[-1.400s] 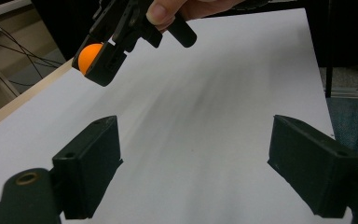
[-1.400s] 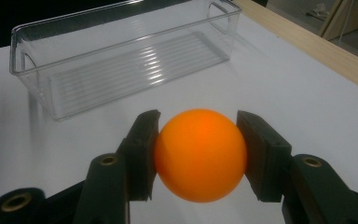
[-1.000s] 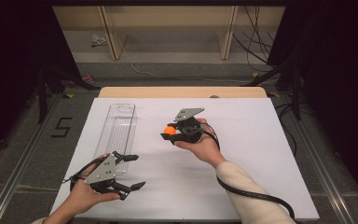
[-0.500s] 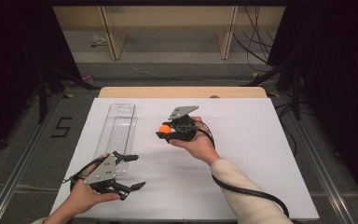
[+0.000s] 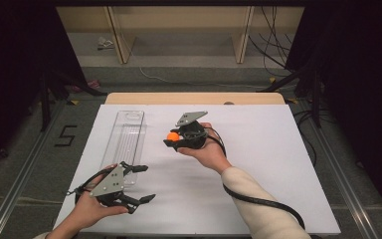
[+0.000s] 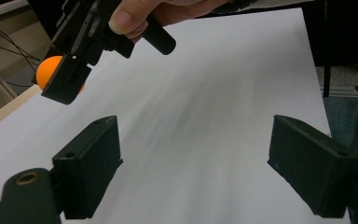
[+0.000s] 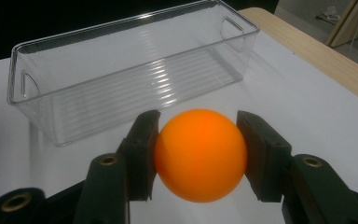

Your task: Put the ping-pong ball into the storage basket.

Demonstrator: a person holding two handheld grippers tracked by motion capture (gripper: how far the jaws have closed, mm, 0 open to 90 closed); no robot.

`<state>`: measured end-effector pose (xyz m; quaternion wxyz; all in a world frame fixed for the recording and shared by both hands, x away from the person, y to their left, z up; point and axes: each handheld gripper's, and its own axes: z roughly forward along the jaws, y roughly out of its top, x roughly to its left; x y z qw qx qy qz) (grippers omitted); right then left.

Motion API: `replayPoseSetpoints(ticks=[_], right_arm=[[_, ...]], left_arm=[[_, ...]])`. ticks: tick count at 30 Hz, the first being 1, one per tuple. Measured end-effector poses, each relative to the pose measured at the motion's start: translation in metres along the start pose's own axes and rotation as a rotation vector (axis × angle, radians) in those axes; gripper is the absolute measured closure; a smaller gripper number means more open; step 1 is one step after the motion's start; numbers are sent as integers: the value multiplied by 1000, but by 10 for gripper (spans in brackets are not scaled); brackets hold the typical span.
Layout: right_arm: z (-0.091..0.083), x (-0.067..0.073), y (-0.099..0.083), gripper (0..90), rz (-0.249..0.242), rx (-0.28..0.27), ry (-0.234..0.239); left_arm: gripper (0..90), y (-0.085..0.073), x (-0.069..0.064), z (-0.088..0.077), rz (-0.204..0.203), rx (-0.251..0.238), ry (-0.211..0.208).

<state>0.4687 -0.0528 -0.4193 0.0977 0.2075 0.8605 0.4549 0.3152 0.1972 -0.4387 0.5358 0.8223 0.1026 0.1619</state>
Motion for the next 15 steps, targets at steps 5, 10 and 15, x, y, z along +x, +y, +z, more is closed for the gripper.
replayPoseSetpoints(ticks=[5, 10, 15], right_arm=[[3, 1, 3, 515, -6, 4, 3], [6, 1, 6, 515, -6, 3, 7], [9, 0, 8, 515, -4, 4, 8]], left_arm=[[163, 0, 0, 0, 1, 1, 1], [164, 0, 0, 0, 1, 1, 0], [163, 0, 0, 0, 1, 1, 0]])
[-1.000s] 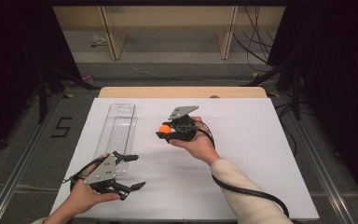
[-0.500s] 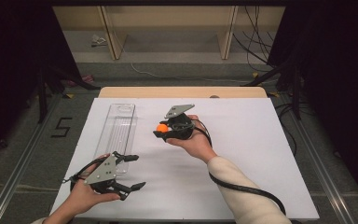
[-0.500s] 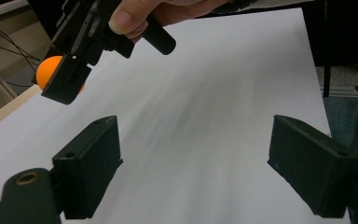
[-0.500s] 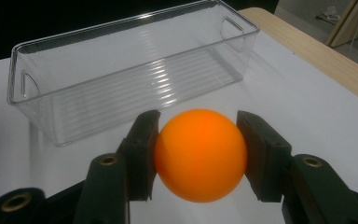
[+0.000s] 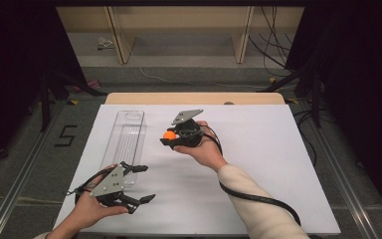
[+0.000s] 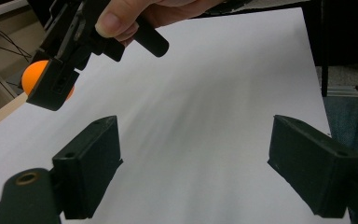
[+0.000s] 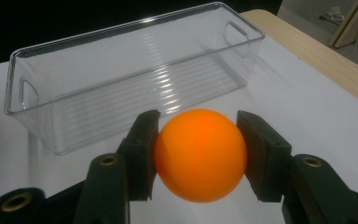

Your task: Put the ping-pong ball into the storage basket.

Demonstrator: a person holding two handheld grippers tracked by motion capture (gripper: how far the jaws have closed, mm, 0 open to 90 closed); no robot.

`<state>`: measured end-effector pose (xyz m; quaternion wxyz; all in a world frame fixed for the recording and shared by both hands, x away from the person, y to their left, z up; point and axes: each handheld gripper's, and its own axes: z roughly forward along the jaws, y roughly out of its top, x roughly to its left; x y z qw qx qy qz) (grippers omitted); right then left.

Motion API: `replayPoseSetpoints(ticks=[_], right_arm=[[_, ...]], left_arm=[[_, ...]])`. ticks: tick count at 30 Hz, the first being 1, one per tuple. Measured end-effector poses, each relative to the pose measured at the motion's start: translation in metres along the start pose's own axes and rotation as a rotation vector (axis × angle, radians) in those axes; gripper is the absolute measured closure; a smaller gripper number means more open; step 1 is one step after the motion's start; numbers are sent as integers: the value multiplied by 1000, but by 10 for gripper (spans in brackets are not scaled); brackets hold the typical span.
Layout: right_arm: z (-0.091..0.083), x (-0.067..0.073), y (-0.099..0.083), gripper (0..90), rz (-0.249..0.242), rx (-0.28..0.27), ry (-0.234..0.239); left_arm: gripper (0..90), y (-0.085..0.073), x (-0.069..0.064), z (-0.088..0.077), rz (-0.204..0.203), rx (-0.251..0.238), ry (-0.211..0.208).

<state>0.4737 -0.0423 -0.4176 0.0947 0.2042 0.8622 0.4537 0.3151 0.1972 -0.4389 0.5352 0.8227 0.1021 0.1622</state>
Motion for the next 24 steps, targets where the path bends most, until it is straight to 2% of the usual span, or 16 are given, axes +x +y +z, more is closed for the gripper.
replayPoseSetpoints(ticks=[24], right_arm=[[11, 3, 15, 515, -16, 6, 13]], left_arm=[[164, 0, 0, 0, 2, 3, -3]])
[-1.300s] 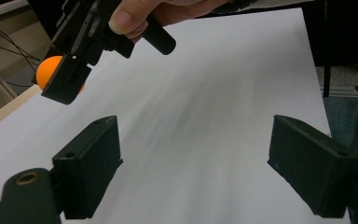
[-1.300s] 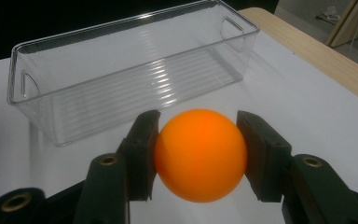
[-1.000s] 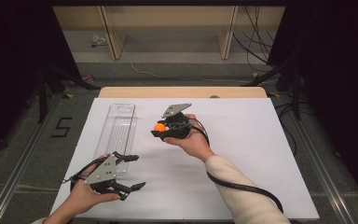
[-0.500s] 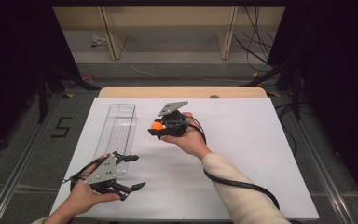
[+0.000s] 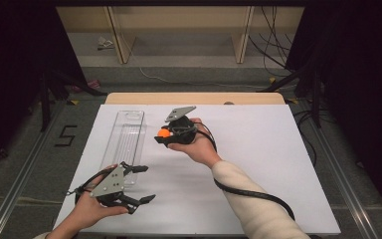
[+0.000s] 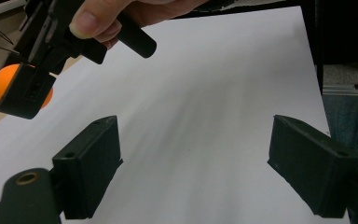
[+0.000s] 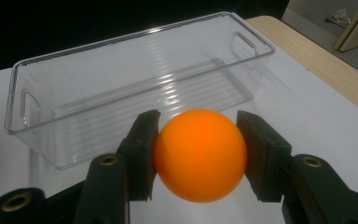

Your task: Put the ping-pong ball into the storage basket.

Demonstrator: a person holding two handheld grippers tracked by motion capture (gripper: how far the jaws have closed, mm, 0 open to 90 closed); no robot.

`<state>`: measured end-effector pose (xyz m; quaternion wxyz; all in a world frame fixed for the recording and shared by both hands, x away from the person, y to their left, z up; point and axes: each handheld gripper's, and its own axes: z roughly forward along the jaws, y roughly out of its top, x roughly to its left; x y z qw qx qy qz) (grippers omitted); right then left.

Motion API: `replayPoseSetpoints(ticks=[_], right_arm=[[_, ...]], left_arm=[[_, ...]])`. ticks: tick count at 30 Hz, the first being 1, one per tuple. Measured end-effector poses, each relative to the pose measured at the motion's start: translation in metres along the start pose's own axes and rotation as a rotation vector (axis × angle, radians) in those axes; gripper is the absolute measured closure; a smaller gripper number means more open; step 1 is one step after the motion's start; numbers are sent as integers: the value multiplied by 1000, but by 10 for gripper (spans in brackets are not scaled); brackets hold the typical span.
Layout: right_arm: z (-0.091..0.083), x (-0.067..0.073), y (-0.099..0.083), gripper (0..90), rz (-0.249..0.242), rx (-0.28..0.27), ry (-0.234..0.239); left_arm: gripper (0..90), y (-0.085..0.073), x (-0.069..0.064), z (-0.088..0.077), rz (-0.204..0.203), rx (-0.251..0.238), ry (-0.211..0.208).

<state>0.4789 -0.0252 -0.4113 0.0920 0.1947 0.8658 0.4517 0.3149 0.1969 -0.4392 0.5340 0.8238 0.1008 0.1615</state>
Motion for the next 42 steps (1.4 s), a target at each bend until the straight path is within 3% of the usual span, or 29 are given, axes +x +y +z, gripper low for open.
replayPoseSetpoints(ticks=[42], right_arm=[[19, 7, 22, 515, -22, 12, 24]], left_arm=[[164, 0, 0, 0, 3, 3, -5]])
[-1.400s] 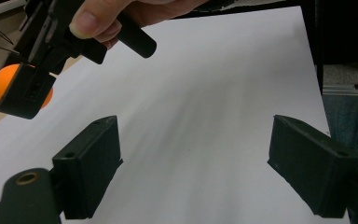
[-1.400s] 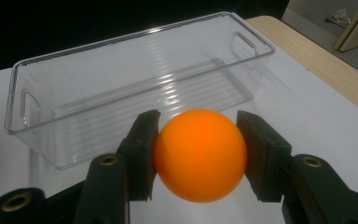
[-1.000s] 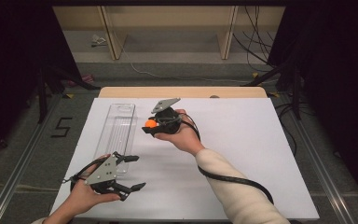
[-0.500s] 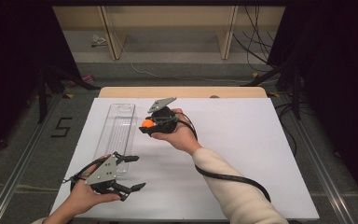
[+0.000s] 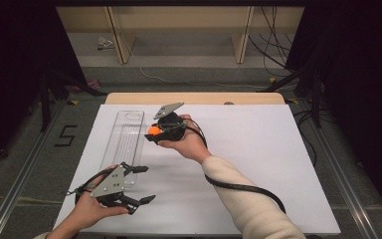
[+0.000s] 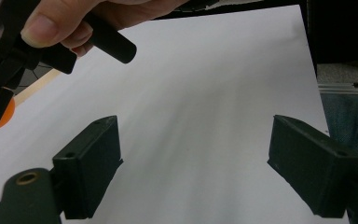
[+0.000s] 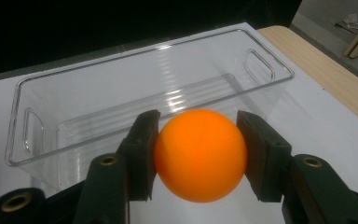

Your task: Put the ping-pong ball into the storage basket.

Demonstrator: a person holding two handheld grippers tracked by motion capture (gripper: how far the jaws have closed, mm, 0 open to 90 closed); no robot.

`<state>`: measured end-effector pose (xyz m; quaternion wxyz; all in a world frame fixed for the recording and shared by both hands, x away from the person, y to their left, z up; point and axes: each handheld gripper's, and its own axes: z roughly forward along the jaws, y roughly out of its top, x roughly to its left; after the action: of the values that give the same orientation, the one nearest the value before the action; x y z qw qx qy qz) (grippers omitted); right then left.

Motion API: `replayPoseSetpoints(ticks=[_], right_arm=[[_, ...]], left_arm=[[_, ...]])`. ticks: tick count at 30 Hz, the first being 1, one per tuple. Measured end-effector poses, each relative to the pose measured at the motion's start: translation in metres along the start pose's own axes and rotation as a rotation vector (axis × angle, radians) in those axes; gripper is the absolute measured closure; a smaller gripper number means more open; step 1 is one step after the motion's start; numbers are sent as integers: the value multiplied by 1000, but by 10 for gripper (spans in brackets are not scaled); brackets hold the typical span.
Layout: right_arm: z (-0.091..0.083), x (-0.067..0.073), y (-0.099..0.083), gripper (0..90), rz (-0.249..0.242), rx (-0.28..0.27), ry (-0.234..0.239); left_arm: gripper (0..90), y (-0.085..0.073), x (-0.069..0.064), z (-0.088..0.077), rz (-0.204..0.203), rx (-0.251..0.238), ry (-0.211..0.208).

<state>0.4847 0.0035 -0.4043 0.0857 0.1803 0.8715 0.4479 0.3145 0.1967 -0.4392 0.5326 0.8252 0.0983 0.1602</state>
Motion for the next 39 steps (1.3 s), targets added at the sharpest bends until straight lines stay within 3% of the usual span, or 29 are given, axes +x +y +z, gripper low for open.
replayPoseSetpoints(ticks=[39], right_arm=[[17, 4, 12, 515, -16, 14, 15]], left_arm=[[165, 0, -1, 0, 8, 3, 0]])
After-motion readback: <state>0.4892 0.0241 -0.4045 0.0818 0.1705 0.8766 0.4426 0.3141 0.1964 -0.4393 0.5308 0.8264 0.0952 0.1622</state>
